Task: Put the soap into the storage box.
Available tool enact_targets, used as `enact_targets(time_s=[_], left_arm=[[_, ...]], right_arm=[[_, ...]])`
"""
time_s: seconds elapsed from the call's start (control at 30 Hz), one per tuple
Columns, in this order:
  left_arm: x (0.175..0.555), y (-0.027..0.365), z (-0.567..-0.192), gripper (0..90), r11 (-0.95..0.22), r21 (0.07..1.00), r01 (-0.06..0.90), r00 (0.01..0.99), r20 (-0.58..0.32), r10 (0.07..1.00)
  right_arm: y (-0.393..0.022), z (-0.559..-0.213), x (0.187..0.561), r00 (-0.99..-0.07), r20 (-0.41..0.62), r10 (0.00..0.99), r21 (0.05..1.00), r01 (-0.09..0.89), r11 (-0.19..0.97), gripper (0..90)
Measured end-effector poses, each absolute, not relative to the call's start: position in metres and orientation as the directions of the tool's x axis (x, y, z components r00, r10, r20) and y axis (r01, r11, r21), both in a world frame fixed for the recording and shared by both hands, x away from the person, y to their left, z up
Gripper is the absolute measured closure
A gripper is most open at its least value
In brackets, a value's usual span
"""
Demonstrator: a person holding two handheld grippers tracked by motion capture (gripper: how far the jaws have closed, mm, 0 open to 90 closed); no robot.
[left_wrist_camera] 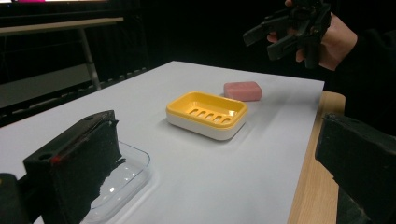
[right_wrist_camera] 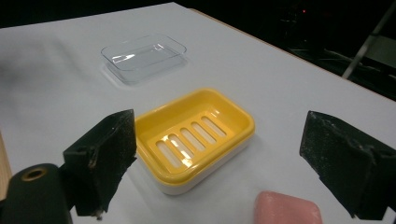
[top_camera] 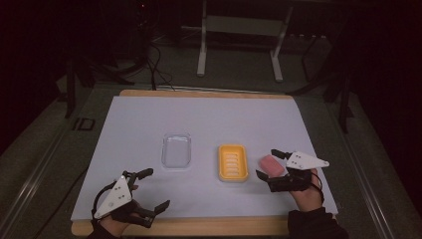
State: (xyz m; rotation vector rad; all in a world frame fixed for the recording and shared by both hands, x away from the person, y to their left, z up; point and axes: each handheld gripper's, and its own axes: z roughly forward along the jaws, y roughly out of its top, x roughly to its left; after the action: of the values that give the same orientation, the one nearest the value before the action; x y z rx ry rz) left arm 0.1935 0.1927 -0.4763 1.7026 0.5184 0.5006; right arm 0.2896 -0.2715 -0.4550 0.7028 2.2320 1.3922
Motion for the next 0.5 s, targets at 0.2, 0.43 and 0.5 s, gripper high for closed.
enact_targets(time_s=[0.2, 0.43, 0.5], left_arm=[[0.193, 0.193, -0.476, 0.6, -0.180, 0.981, 0.069, 0.806, 0.051, 0.589], [0.193, 0.192, -0.477, 0.6, -0.193, 0.979, 0.066, 0.809, 0.060, 0.585], [0.193, 0.192, -0.477, 0.6, -0.196, 0.978, 0.067, 0.809, 0.061, 0.585]], right_arm=[[-0.268, -0.452, 0.289, -0.799, -0.085, 0.596, 0.894, 0.203, 0.400, 10.9], [-0.260, -0.452, 0.289, -0.820, -0.090, 0.565, 0.836, 0.246, 0.491, 10.2], [-0.257, -0.453, 0.289, -0.831, -0.084, 0.550, 0.811, 0.264, 0.523, 9.4]])
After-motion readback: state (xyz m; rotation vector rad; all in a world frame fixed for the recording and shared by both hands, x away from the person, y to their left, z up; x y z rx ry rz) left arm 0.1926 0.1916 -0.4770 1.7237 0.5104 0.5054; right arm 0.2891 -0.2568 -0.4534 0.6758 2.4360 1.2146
